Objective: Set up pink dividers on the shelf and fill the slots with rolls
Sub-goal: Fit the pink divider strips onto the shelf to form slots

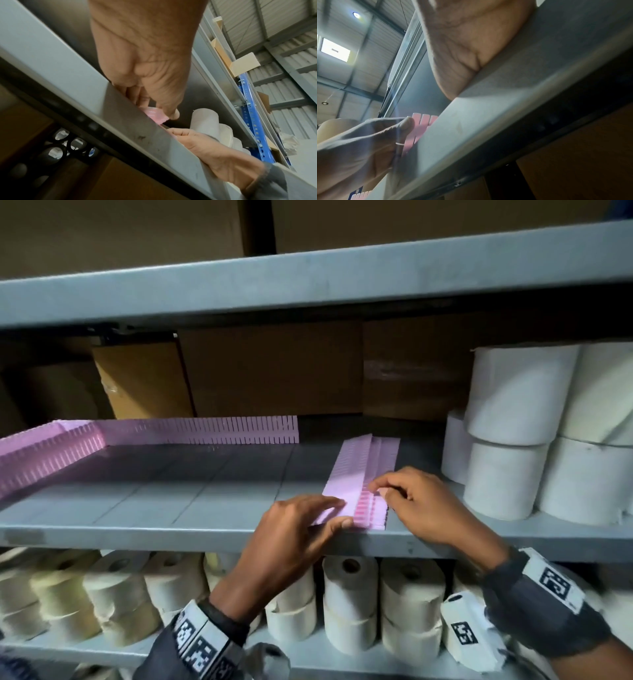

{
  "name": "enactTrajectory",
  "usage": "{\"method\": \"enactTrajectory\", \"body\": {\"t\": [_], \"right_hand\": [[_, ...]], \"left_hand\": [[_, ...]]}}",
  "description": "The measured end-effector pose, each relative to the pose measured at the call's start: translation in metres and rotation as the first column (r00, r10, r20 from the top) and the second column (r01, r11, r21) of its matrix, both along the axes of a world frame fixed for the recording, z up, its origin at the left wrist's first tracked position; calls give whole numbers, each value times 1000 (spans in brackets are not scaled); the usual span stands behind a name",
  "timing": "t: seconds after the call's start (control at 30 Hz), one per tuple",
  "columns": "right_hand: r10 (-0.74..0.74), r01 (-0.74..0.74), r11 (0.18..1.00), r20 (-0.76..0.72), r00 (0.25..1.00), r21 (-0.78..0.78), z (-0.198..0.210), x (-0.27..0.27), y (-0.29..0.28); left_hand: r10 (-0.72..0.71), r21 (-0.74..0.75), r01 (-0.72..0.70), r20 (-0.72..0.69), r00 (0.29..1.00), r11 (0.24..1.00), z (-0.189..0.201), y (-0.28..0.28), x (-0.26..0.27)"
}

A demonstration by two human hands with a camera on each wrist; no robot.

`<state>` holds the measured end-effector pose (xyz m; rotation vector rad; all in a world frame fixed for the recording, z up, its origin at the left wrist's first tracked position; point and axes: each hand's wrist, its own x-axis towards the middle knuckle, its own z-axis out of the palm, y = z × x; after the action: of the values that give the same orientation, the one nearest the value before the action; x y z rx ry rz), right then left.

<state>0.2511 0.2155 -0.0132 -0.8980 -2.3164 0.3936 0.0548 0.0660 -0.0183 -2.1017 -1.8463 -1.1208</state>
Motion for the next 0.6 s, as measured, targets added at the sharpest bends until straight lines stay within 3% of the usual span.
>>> {"method": "enactTrajectory", "body": {"t": [0.13, 0.3, 0.43, 0.53, 0.6], "right_hand": [[-21, 17, 999, -97, 995, -46, -2, 1, -2], [-88, 72, 992, -160, 983, -105, 1, 2, -5], [-146, 127, 985, -176, 973, -118, 1, 2, -4], [-172, 139, 975, -197, 965, -175, 1, 1, -5], [-165, 103, 968, -269, 949, -229, 3, 0, -8]], "left_hand": [[-35, 133, 30, 38, 999, 991, -3, -3, 0], [-9, 392, -107, 283, 959, 914, -12, -13, -26], [-160, 462, -188, 615, 772, 867, -15, -35, -52], [-219, 440, -211, 738, 638, 873, -20, -57, -72], [-227, 421, -210, 772, 594, 882, -26, -72, -84]]}}
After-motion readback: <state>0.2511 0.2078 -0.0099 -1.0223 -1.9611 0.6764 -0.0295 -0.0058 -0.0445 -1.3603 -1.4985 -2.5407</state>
